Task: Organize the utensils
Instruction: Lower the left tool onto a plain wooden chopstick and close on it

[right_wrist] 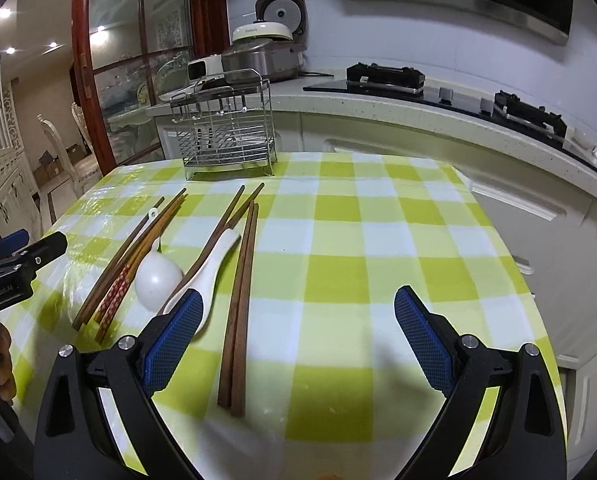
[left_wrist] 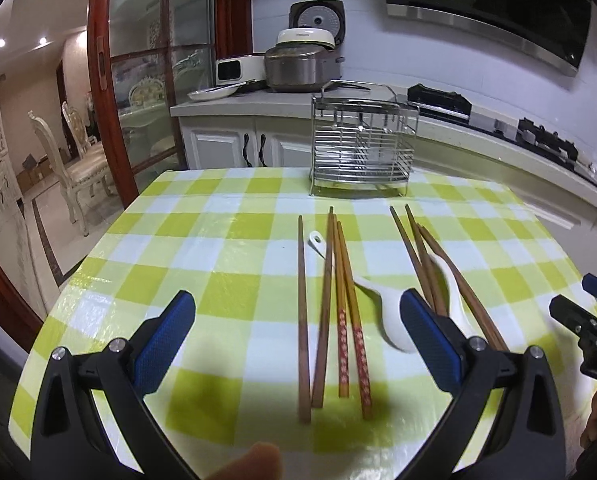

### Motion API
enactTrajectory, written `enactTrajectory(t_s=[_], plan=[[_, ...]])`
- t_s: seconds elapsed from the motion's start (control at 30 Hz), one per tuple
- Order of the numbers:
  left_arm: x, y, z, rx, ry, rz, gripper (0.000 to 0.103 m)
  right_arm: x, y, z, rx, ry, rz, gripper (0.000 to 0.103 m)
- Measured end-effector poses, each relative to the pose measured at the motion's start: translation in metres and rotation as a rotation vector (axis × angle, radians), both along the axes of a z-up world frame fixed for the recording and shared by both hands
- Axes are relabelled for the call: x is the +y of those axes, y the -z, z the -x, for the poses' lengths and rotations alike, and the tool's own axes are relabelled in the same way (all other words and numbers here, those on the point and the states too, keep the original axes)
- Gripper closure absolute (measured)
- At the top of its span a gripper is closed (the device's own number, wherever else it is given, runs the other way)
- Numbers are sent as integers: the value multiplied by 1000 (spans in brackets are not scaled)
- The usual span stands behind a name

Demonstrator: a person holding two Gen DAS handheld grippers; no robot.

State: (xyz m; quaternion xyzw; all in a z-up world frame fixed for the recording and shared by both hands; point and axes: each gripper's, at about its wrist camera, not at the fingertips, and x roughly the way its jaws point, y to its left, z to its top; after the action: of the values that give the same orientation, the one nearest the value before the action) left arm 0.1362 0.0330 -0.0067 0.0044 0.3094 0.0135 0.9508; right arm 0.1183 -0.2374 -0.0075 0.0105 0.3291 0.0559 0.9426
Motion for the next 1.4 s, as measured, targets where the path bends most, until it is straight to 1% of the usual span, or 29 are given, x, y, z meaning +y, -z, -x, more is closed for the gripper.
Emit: enactTrajectory(t_s=[0.07, 0.13, 0.17, 0.23, 0.27, 0.3, 0.33, 0.37, 0.43, 0.5, 0.57, 0.63, 0.67, 0.73, 0.83, 0.9, 0.93, 1.0, 1.07, 1.1, 1.13, 1.17, 1.23, 1.33, 1.37, 1.4], plan=[[0, 4, -9, 22, -3, -14, 4, -2, 3, -8, 10, 10, 0, 13], [4, 5, -14, 31, -2, 6, 4, -5, 9, -19, 54, 8, -38, 13], [4, 4, -16, 28, 0, 11, 4, -5, 9, -20, 54, 4, -37, 13], [4, 5, -17, 13, 10, -5, 4, -6, 13, -25, 36, 13, -16, 13], [4, 9, -21, 24, 11, -22, 4, -7, 17, -30, 65, 24, -23, 13], [4, 12, -25, 47, 8, -26, 4, -9, 21, -37, 109, 14, -60, 13], [7, 14, -29, 59, 3, -4, 4, -9, 20, -40, 117, -3, -79, 13], [11, 14, -32, 56, 1, 18, 4, -6, 17, -41, 93, -5, -54, 13], [13, 14, -37, 46, -5, 19, 4, -3, 14, -44, 72, 11, -6, 13], [15, 14, -42, 53, -14, 25, 4, -6, 17, -49, 105, 14, -43, 13], [18, 14, -46, 64, -14, 39, 4, -7, 19, -50, 111, 12, -55, 13], [20, 16, -51, 79, -20, 19, 4, -4, 23, -53, 110, 5, -33, 13], [22, 17, -52, 86, -22, 17, 4, -5, 25, -56, 119, 7, -38, 13], [28, 17, -56, 104, -28, 34, 4, -5, 27, -63, 147, 2, -59, 13], [35, 20, -63, 123, -21, 54, 4, 1, 27, -67, 125, -16, -22, 13], [37, 21, -70, 143, -3, 85, 5, 1, 32, -76, 165, -18, -42, 13], [37, 21, -75, 146, 19, 104, 5, 0, 35, -82, 185, -26, -72, 13], [35, 23, -89, 165, 47, 87, 12, 2, 36, -89, 188, -31, -71, 13], [34, 28, -101, 204, 59, 82, 33, 7, 38, -100, 209, -43, -65, 13], [34, 31, -108, 222, 73, 91, 37, 9, 38, -105, 219, -57, -78, 13], [34, 34, -116, 237, 87, 96, 44, 12, 39, -109, 226, -69, -83, 14], [33, 35, -122, 246, 94, 91, 49, 15, 39, -115, 232, -79, -75, 17], [29, 39, -133, 258, 119, 81, 52, 19, 38, -123, 234, -86, -63, 18], [22, 49, -150, 298, 139, 52, 66, 24, 37, -135, 235, -88, -45, 18], [19, 53, -155, 312, 148, 42, 70, 26, 37, -139, 237, -89, -39, 18], [17, 55, -157, 318, 152, 35, 72, 27, 38, -143, 238, -89, -33, 19]])
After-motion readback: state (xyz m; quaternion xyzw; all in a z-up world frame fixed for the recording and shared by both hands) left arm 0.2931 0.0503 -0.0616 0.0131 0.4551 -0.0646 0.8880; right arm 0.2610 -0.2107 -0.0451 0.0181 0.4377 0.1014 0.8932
